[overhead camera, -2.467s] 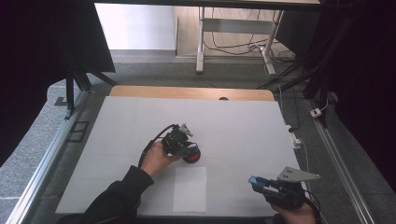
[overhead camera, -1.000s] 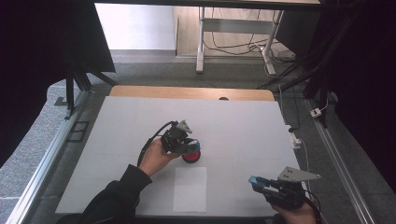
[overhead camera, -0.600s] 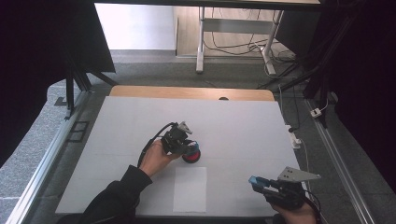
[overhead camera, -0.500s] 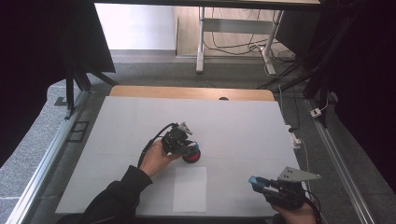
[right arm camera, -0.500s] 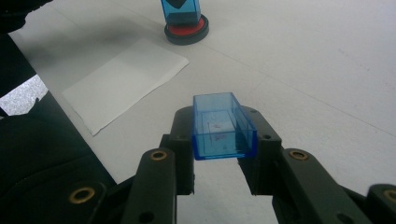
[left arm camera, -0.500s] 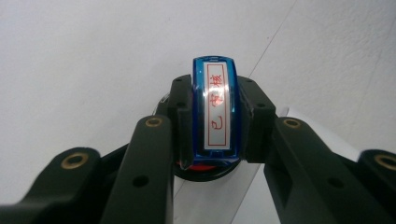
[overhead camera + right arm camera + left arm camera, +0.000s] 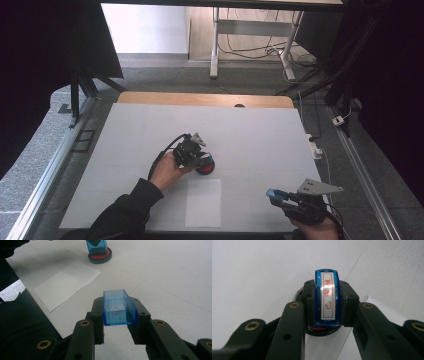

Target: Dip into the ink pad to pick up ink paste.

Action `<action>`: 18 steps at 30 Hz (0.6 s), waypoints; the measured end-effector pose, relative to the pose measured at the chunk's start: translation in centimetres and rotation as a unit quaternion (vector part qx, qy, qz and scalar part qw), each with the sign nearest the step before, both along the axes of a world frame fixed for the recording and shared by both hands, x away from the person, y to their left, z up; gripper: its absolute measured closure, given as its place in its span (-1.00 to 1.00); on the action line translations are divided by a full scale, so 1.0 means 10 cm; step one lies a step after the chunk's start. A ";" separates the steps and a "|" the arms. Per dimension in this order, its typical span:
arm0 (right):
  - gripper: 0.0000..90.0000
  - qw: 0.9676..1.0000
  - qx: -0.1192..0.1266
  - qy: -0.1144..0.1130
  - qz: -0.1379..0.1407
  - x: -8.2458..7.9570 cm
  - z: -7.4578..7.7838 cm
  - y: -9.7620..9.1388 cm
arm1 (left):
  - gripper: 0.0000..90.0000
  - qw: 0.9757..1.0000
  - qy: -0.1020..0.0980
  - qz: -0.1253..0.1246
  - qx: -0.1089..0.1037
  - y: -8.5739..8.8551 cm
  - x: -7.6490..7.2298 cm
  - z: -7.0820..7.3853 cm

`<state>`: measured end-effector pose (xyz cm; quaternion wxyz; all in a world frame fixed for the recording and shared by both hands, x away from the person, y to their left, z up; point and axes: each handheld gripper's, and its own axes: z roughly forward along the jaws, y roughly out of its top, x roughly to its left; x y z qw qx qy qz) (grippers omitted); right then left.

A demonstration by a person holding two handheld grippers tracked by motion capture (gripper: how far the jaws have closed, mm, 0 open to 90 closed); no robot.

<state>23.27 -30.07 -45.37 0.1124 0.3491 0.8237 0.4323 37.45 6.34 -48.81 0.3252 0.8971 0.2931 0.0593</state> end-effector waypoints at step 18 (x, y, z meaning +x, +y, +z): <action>0.53 1.000 -0.002 0.001 0.000 0.00 0.00 0.00 | 0.57 1.000 0.004 0.005 0.007 -0.02 0.00 0.00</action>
